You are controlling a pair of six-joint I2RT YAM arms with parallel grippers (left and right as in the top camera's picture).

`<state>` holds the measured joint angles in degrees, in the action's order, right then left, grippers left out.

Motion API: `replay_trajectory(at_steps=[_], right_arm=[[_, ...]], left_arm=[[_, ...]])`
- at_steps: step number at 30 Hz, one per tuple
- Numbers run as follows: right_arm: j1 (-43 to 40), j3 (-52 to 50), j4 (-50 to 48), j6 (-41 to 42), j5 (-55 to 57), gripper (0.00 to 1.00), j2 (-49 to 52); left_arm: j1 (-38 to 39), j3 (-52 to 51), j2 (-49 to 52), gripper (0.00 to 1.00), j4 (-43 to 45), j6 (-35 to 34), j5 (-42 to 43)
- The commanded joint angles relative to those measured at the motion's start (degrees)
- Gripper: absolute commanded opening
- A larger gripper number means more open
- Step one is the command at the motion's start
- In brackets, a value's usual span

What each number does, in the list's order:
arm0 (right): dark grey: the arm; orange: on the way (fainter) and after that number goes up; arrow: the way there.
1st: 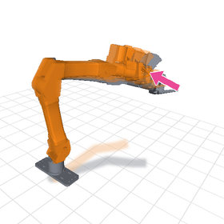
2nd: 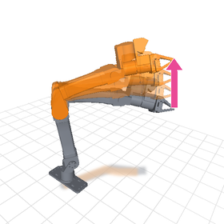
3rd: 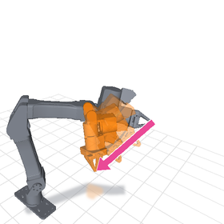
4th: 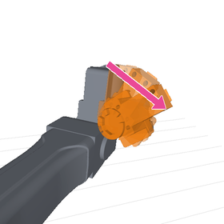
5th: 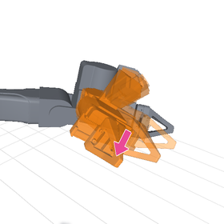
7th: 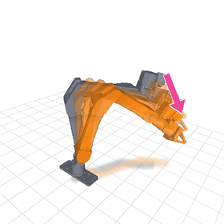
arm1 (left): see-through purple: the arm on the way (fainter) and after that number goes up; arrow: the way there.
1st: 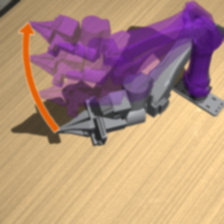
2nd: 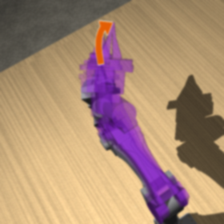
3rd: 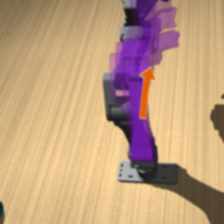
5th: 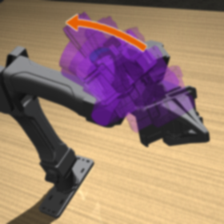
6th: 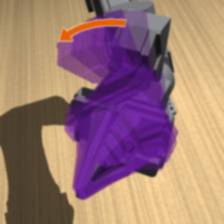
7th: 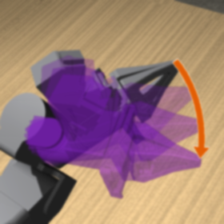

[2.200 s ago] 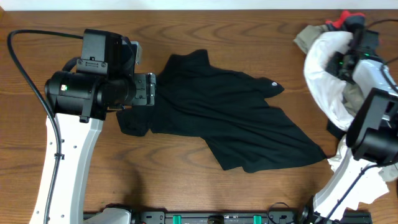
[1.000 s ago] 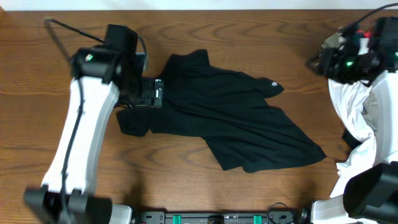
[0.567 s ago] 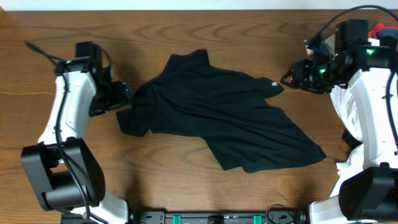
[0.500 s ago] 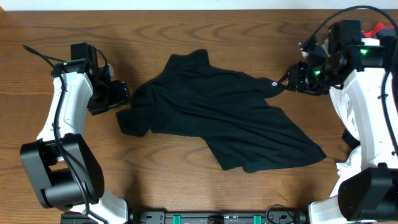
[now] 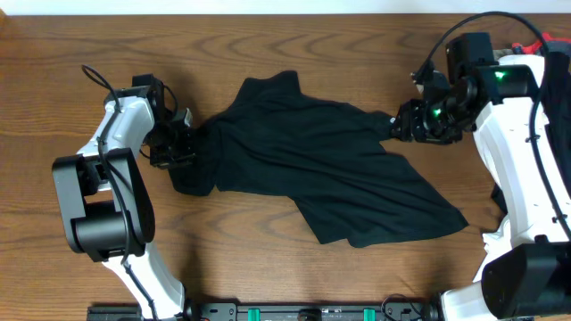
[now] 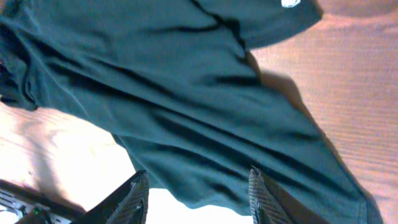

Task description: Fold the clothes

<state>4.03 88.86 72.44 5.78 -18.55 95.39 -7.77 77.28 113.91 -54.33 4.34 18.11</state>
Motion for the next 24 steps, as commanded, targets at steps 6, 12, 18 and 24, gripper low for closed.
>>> replay_trajectory(at_steps=[6, 12, 18, 24], right_arm=[[3.56, -8.17, -4.22, 2.62, 8.76, 0.47, 0.2], [2.67, -19.93, -13.57, 5.95, 11.45, 0.42, 0.2], [1.44, -26.32, -15.93, 7.56, 13.16, 0.39, 0.2], [1.7, -32.33, -20.26, 8.98, 13.16, 0.48, 0.2]], left_arm=[[-2.29, 6.88, -12.09, 0.06, -0.9, -1.64, 0.33], [-5.14, 6.93, -21.29, 0.06, -0.2, -6.56, -12.17], [-8.02, 6.93, -23.04, 0.06, -0.5, -9.25, -14.73], [-9.4, 6.93, -23.02, 0.06, -1.49, -13.29, -19.3]])
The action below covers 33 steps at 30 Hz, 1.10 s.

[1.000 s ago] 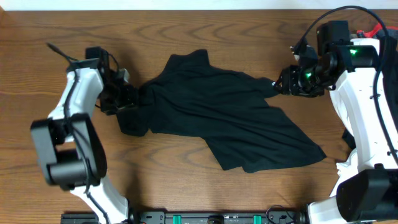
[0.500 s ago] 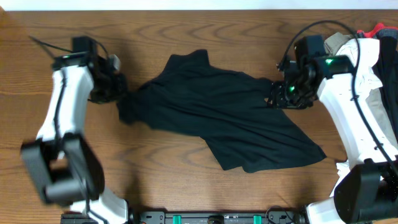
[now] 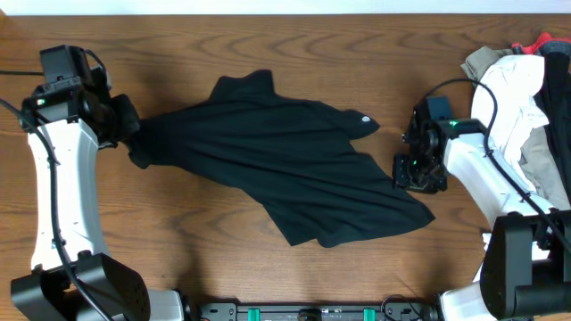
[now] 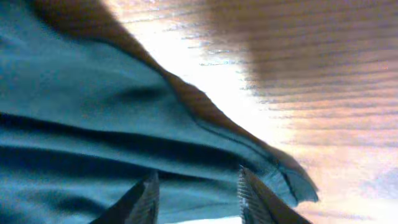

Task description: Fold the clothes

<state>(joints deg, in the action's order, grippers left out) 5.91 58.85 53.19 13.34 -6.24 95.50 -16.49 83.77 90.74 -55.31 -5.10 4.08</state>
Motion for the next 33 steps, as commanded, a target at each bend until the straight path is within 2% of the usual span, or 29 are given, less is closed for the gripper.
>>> replay_trajectory(at_steps=[1, 6, 8, 14, 15, 17, 20, 22, 25, 29, 31, 33], right_arm=[[-0.17, -3.58, -2.47, 1.4, 0.79, 0.53, 0.09], [-0.17, -8.72, -7.17, 1.16, 0.66, 0.54, 0.09], [-0.17, -10.47, -8.9, 1.16, 0.66, 0.51, 0.09], [-0.31, -12.74, -14.53, 1.16, 0.92, 0.05, 0.09], [-0.46, -12.63, -15.89, 1.16, 0.96, 0.01, 0.07], [-0.98, -11.96, -18.62, 1.2, 1.84, 0.01, 0.07], [-2.19, -10.14, -23.37, 1.16, 1.95, 0.01, 0.07], [-3.3, -8.55, -26.93, 0.96, 1.97, 0.01, 0.07], [-4.9, -6.23, -31.82, 0.96, 1.92, 0.01, 0.07], [-7.23, -2.8, -35.98, 1.07, 1.97, 0.01, 0.09], [-8.85, -0.44, -35.54, 2.82, 1.88, 0.01, 0.09], [-10.12, 1.22, -33.79, 4.48, 1.16, 0.01, 0.09]], left_arm=[[-0.85, 0.42, 0.15, 0.06, -0.92, -4.66, -7.06], [-1.36, 0.44, 0.15, 0.06, -1.38, -5.35, -8.5], [-1.7, 0.42, 0.15, 0.06, -1.36, -5.55, -8.66], [-2.47, 0.44, 0.15, 0.07, -1.38, -6.38, -8.63], [-2.47, 0.44, 0.15, 0.07, -1.36, -6.4, -8.57], [-2.45, 0.44, 0.15, 0.17, -1.38, -6.4, -7.19], [-2.45, 0.42, 0.15, 0.56, -1.33, -6.38, -4.22], [-2.4, 0.42, 0.15, 0.7, -1.33, -6.38, -3.13], [-2.4, 0.42, 0.15, 0.75, -1.38, -6.38, -2.99], [-2.4, 0.44, 0.15, 0.75, -1.33, -5.77, 0.48], [-2.29, 0.42, 0.15, 0.76, -0.76, -2.64, 6.38], [-1.84, 0.42, 0.15, 0.76, 0.2, 3.28, 13.99]])
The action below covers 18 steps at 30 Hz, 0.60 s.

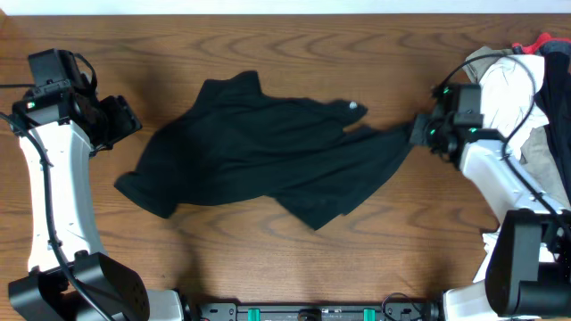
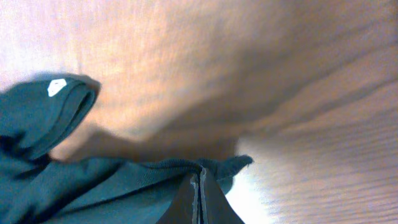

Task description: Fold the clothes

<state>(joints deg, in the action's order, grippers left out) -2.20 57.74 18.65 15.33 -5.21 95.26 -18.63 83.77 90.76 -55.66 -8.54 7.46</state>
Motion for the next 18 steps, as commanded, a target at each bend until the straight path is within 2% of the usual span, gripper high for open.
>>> replay_trajectory(at_steps=[1, 2, 3, 4, 5, 8, 12, 18], right_arm=[[-2.71, 3.37, 2.95, 3.08, -1.03, 0.01, 0.33], [-3.13, 3.98, 5.09, 3.08, -2.12, 0.06, 0.33], [-3.39, 4.35, 7.13, 3.06, -2.91, 0.24, 0.33], [-3.48, 4.61, 9.46, 3.04, -3.37, 0.36, 0.31], [-3.48, 4.81, 12.22, 2.69, -3.43, 0.42, 0.31], [-2.93, 4.83, 19.1, -3.02, -7.98, 0.45, 0.31], [0.11, 4.83, 26.08, -13.68, -22.93, 0.45, 0.31], [11.58, 4.81, 28.3, -16.28, -27.1, 0.4, 0.31]], left_arm=[[0.87, 0.42, 0.15, 0.75, 1.09, 11.17, 15.54], [1.51, 0.42, 0.17, 0.75, 1.4, 13.92, 18.36], [2.34, 0.42, 0.22, 0.75, 1.64, 16.28, 20.44], [3.17, 0.39, 0.24, 0.75, 1.84, 17.51, 20.85], [4.13, 0.31, 0.33, 0.75, 2.01, 18.67, 20.81], [7.28, 0.2, 1.03, 0.76, 2.14, 21.73, 20.74], [9.62, 0.2, 2.1, 0.76, 2.69, 21.77, 19.91], [8.96, 0.2, 2.05, 0.75, 2.97, 20.41, 19.89]])
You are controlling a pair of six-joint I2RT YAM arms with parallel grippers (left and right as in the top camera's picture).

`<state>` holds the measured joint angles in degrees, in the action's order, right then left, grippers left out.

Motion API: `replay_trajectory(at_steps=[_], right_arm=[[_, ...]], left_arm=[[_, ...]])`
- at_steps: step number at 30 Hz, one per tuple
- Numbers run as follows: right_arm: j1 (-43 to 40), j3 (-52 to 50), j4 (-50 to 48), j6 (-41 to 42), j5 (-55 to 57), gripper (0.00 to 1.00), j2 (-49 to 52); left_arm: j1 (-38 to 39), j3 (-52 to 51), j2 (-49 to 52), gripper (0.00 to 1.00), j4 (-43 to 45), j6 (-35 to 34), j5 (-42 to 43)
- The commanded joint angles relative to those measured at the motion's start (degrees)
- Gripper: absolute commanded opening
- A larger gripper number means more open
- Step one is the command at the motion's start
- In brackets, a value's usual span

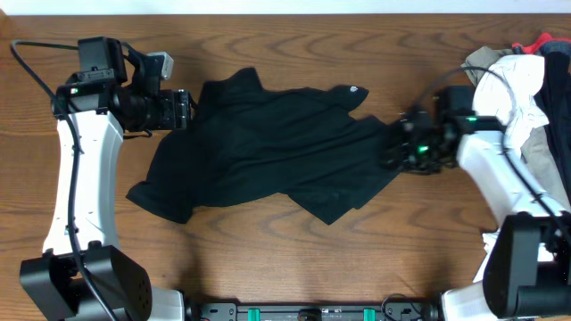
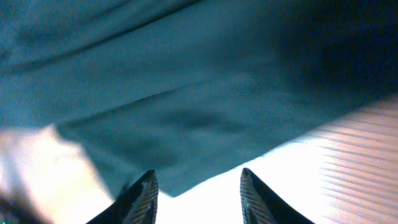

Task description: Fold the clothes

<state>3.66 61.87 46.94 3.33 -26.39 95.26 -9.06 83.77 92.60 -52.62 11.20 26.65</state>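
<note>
A black shirt (image 1: 277, 152) lies crumpled and spread across the middle of the wooden table (image 1: 268, 267); in the right wrist view it shows as dark teal cloth (image 2: 186, 93). My right gripper (image 2: 198, 180) is open at the shirt's right edge (image 1: 397, 152), and a corner of the hem reaches down between its fingers (image 2: 146, 190). My left gripper (image 1: 183, 111) is at the shirt's upper left edge, beside the collar part. Its jaws look spread, and no cloth shows between them.
A pile of other clothes (image 1: 522, 80), white, beige and red, lies at the table's right edge behind my right arm. Bare wood lies in front of the shirt and along the left side.
My right gripper was shut on the shirt's right hem; now it is open, slightly lower and further left over that edge. My left gripper has moved right, from clear of the shirt to its upper left edge.
First both grippers were at the shirt's two ends. Then the shirt lay further left with my left gripper on its end and the right open over the lower right hem. Later the left was clear of the shirt and the right shut on the hem. Now both sit at its edges.
</note>
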Motion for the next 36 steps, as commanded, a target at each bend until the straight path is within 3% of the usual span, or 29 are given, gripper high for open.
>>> replay_trajectory(at_steps=[1, 5, 9, 16, 24, 31, 36], right_arm=[[7.98, 0.66, -0.26, -4.7, -5.38, 0.4, 0.33], [17.07, 0.39, -1.75, -1.11, 5.11, 0.39, 1.27], [22.75, -0.37, -4.52, 0.13, 5.42, 0.38, 4.13], [25.14, -0.37, -4.37, 7.19, 9.49, 0.29, 9.9], [25.14, -0.39, -4.59, 6.43, 16.17, 0.41, 10.14], [25.11, -0.39, -7.1, 3.23, 18.51, 0.45, 10.14], [25.27, -0.39, -6.43, 1.77, 11.98, 0.24, 10.14]], left_arm=[[-0.79, 0.2, 0.22, 0.75, -0.35, 0.52, 0.7], [-1.01, 0.2, 0.22, 0.76, -1.44, 0.55, 0.72], [-1.01, 0.2, 0.22, 0.76, -1.57, 0.52, 0.72], [-1.01, 0.2, 0.22, 0.76, -1.75, 0.55, 0.72], [-0.98, 0.2, 0.22, 0.75, -1.7, 0.55, 0.72], [-1.01, 0.2, 0.22, 0.76, -1.7, 0.55, 0.72], [-0.98, 0.2, 0.22, 0.76, -1.7, 0.55, 0.72]])
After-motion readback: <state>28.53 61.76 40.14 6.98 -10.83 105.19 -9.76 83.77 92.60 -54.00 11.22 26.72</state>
